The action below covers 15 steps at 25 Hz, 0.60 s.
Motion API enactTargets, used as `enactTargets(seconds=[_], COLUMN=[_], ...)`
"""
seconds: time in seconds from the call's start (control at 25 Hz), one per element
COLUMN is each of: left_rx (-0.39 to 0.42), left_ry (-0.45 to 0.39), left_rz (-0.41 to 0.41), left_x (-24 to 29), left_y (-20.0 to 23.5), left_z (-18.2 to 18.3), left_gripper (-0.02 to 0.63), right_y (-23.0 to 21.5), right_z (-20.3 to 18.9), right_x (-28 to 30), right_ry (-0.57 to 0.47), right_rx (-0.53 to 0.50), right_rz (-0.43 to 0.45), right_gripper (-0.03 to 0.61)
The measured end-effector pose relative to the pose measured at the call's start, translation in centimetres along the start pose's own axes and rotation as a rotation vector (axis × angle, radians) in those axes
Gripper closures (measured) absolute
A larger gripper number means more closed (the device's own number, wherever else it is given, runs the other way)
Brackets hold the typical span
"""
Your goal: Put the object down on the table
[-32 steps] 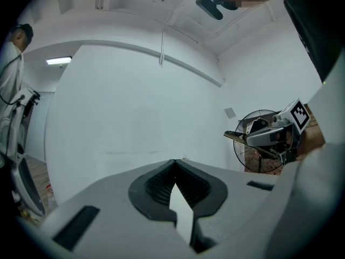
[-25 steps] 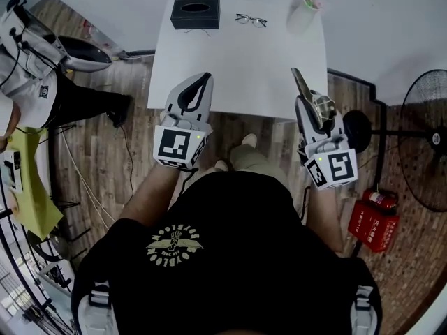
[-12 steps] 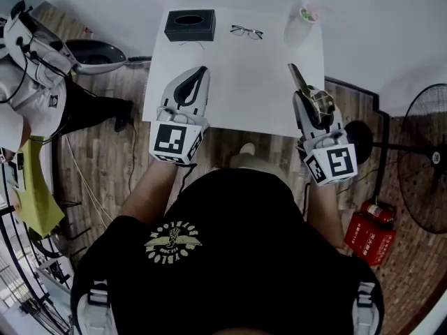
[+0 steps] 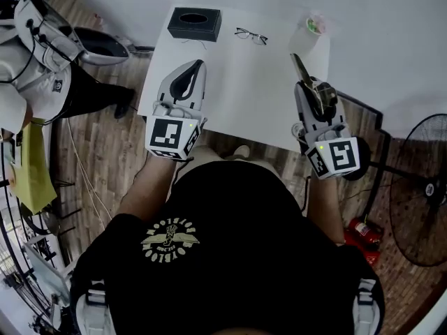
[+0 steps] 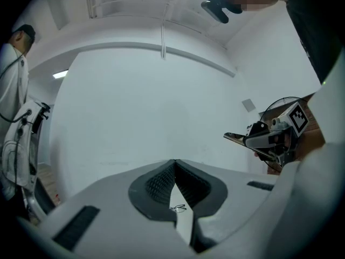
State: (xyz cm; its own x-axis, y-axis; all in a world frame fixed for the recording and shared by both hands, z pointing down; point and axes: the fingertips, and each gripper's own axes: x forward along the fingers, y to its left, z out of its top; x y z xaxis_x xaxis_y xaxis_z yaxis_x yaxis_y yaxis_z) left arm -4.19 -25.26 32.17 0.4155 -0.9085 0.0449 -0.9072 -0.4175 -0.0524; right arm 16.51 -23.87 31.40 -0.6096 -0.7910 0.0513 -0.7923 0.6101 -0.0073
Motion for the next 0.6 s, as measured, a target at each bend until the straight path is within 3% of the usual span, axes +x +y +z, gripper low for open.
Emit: enactTargets(seconds=[0.36, 0.6], left_rx=[0.018, 0.027], left_ry=[-0.006, -0.004], left_rz=[0.038, 0.014], left_x=[0.3, 1.4], left_y=[0.3, -0.1], left_z=[0.5, 0.2], left_gripper=[0.606, 0.606], right_y=[-0.4, -0.4], right_z=[1.0, 1.0], right_x=[1.5, 2.3], right_ry=[-0.038, -0.042], right_rx=[0.003, 0.033], right_rz=[0.054, 0.073], right_gripper=[0.479, 0.479])
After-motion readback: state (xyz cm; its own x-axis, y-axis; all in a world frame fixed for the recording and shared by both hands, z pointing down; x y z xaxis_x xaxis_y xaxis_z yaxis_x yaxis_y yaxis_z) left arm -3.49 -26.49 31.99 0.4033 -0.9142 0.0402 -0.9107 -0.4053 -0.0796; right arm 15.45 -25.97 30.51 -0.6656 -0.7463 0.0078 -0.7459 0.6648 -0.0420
